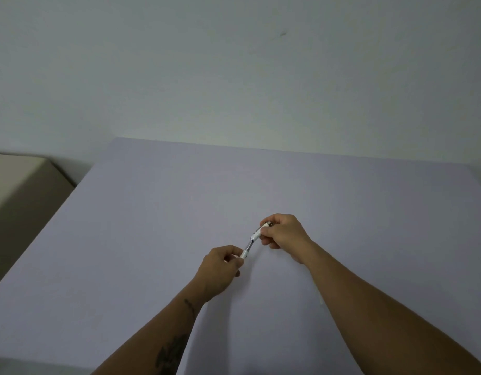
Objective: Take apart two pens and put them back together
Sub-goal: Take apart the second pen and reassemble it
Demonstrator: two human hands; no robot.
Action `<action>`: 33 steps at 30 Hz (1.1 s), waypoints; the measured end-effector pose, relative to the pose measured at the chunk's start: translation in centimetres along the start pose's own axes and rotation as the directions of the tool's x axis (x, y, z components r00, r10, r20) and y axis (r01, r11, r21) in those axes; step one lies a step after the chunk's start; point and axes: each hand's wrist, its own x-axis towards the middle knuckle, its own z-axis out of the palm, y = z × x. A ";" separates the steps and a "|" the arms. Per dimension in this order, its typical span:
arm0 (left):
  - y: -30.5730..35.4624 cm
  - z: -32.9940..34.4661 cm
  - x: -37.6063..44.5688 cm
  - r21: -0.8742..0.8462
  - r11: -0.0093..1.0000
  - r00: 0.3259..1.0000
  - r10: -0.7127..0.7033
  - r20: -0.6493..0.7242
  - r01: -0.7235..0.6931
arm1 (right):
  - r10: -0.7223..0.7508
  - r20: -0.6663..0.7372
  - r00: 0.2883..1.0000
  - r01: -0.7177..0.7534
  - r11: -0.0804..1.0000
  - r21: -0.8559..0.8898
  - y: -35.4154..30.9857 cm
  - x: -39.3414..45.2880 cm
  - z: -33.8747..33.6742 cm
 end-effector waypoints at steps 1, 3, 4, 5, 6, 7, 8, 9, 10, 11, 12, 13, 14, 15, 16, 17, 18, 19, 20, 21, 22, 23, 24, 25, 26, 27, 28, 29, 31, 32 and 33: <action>0.1 0.0 -0.2 -0.004 1.000 1.000 0.006 0.002 -0.006 | 0.002 -0.013 1.000 -0.002 1.000 0.018 0.1 -0.2 0.2; 0.3 0.1 -0.5 -0.021 1.000 1.000 0.014 0.007 -0.014 | 0.010 -0.015 1.000 -0.009 0.998 0.057 0.2 -0.5 0.5; 0.5 0.2 -0.6 -0.031 0.999 1.000 0.014 0.010 -0.013 | 0.009 -0.023 1.000 -0.007 0.998 0.070 0.3 -0.6 0.6; 0.7 0.2 -0.8 -0.040 0.999 1.000 0.011 0.012 -0.010 | 0.006 -0.046 0.999 -0.002 0.997 0.079 0.4 -0.8 0.7; 0.9 0.3 -0.9 -0.047 0.999 1.000 0.008 0.014 -0.008 | 0.006 -0.079 0.997 0.001 0.996 0.086 0.4 -0.9 0.8; 1.2 0.3 -0.9 -0.055 0.998 1.000 0.008 0.014 -0.007 | 0.009 -0.115 0.993 0.002 0.995 0.095 0.5 -1.0 0.9; 1.4 0.4 -1.0 -0.065 0.998 1.000 0.009 0.012 -0.008 | 0.012 -0.146 0.989 0.004 0.994 0.106 0.6 -1.2 0.9; 1.7 0.5 -1.0 -0.077 0.997 1.000 0.011 0.006 -0.010 | 0.011 -0.172 0.985 0.009 0.993 0.115 0.7 -1.3 0.8; 1.9 0.6 -0.9 -0.088 0.996 1.000 0.012 -0.002 -0.013 | 0.005 -0.192 0.981 0.018 0.993 0.121 0.8 -1.5 0.6; 2.2 0.8 -0.9 -0.092 0.996 1.000 0.013 -0.012 -0.014 | -0.005 -0.209 0.978 0.031 0.992 0.123 0.8 -1.6 0.5; 2.4 1.0 -0.8 -0.090 0.996 1.000 0.011 -0.024 -0.014 | -0.019 -0.222 0.975 0.047 0.991 0.123 0.7 -1.8 0.2; 2.7 1.2 -0.7 -0.088 0.996 0.999 0.011 -0.035 -0.014 | -0.036 -0.233 0.972 0.066 0.990 0.122 0.6 -1.9 0.1; 2.9 1.4 -0.5 -0.089 0.996 0.999 0.012 -0.045 -0.016 | -0.054 -0.241 0.969 0.084 0.989 0.118 0.5 -2.1 -0.1; 3.1 1.6 -0.4 -0.093 0.995 0.998 0.017 -0.053 -0.021 | -0.072 -0.247 0.966 0.102 0.989 0.110 0.3 -2.2 -0.2; 3.2 1.8 -0.3 -0.097 0.995 0.998 0.022 -0.059 -0.027 | -0.088 -0.250 0.964 0.117 0.988 0.102 0.2 -2.3 -0.3; 3.3 2.0 -0.2 -0.098 0.995 0.997 0.026 -0.068 -0.033 | -0.102 -0.253 0.962 0.129 0.987 0.093 0.1 -2.4 -0.4; 3.3 2.1 -0.1 -0.098 0.995 0.997 0.028 -0.077 -0.036 | -0.110 -0.254 0.961 0.136 0.987 0.088 0.1 -2.4 -0.5; 3.3 2.2 0.0 -0.102 0.994 0.996 0.028 -0.083 -0.037 | -0.109 -0.253 0.961 0.137 0.986 0.095 0.0 -2.4 -0.5; 3.4 2.2 0.1 -0.111 0.993 0.996 0.029 -0.083 -0.038 | -0.097 -0.249 0.964 0.130 0.984 0.120 -0.1 -2.5 -0.5; 3.5 2.2 0.2 -0.122 0.992 0.996 0.032 -0.080 -0.041 | -0.072 -0.241 0.968 0.114 0.980 0.165 0.0 -2.5 -0.6; 3.6 2.2 0.4 -0.129 0.990 0.996 0.038 -0.079 -0.048 | -0.039 -0.225 0.974 0.090 0.971 0.223 0.0 -2.5 -0.6; 3.7 2.2 0.5 -0.132 0.990 0.996 0.046 -0.081 -0.056 | -0.003 -0.200 0.980 0.060 0.957 0.283 0.2 -2.6 -0.6; 3.9 2.2 0.6 -0.130 0.989 0.995 0.055 -0.089 -0.066 | 0.029 -0.170 0.985 0.029 0.945 0.327 0.5 -2.7 -0.6; 3.9 2.3 0.7 -0.122 0.990 0.993 0.064 -0.099 -0.076 | 0.051 -0.143 0.988 0.001 0.940 0.342 0.8 -2.8 -0.5; 4.0 2.5 0.8 -0.108 0.990 0.991 0.073 -0.111 -0.085 | 0.066 -0.124 0.990 -0.021 0.943 0.331 1.2 -2.8 -0.3; 3.9 2.7 0.9 -0.090 0.992 0.989 0.083 -0.121 -0.094 | 0.078 -0.116 0.990 -0.039 0.950 0.311 1.5 -2.9 -0.2; 3.8 3.0 0.9 -0.071 0.992 0.987 0.094 -0.128 -0.103 | 0.089 -0.116 0.989 -0.051 0.953 0.299 1.7 -2.9 -0.1; 3.6 3.3 0.9 -0.054 0.992 0.986 0.107 -0.131 -0.115 | 0.096 -0.122 0.988 -0.057 0.955 0.293 1.8 -2.9 0.0; 3.1 3.7 1.1 -0.019 0.991 0.983 0.131 -0.125 -0.135 | 0.104 -0.139 0.985 -0.063 0.960 0.274 1.9 -2.8 0.1; 2.7 3.9 1.2 -0.004 0.990 0.983 0.140 -0.119 -0.142 | 0.104 -0.154 0.982 -0.062 0.964 0.259 1.9 -2.8 0.0; 2.2 4.1 1.2 0.009 0.989 0.982 0.150 -0.114 -0.150 | 0.102 -0.176 0.979 -0.057 0.969 0.242 2.0 -2.7 -0.1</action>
